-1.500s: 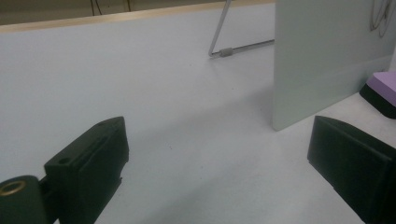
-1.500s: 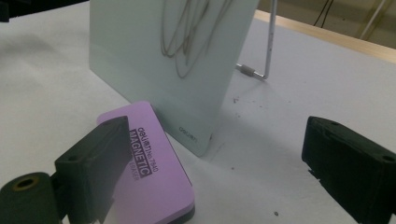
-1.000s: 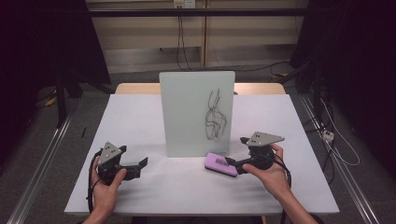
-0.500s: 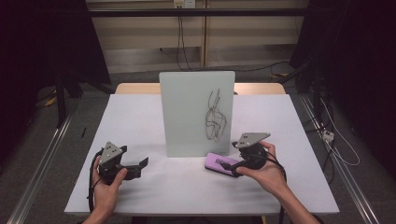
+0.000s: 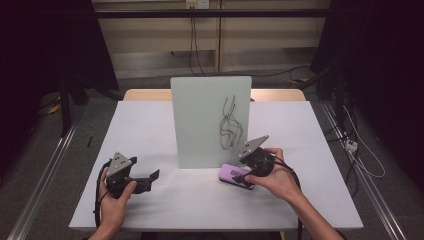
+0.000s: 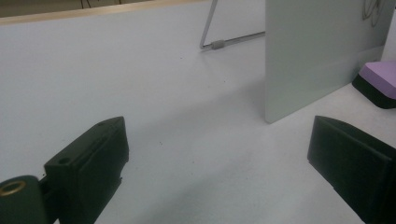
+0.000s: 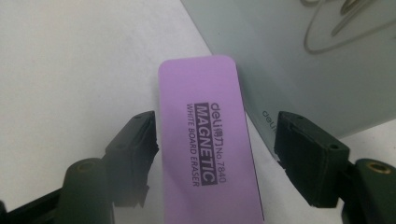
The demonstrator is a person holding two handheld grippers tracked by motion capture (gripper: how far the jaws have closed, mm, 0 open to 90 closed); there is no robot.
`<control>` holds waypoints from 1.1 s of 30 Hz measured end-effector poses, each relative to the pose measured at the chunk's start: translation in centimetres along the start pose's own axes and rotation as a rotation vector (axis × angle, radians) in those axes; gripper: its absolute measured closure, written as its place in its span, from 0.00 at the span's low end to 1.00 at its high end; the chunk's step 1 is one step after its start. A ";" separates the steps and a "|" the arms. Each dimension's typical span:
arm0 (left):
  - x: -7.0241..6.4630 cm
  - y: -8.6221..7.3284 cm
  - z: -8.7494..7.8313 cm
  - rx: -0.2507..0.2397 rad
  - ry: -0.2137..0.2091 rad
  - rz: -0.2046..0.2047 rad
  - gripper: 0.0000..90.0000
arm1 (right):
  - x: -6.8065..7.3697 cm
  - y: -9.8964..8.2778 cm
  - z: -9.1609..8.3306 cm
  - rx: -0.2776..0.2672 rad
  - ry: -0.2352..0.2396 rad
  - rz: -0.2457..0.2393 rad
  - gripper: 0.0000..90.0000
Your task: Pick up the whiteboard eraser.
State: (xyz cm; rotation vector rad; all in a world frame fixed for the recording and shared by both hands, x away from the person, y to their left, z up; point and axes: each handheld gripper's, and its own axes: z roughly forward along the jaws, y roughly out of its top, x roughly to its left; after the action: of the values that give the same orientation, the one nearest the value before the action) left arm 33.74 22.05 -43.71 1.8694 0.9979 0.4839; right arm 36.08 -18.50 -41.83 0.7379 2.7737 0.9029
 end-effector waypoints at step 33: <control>0.1 0.0 0.1 0.006 -0.004 -0.002 0.06 | 0.2 1.0 2.2 0.166 0.038 -0.085 0.45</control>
State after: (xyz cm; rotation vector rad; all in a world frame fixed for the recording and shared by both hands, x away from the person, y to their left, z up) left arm 33.85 22.10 -43.80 1.8742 0.9995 0.4765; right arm 36.90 -16.57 -43.07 0.6259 2.9153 0.6844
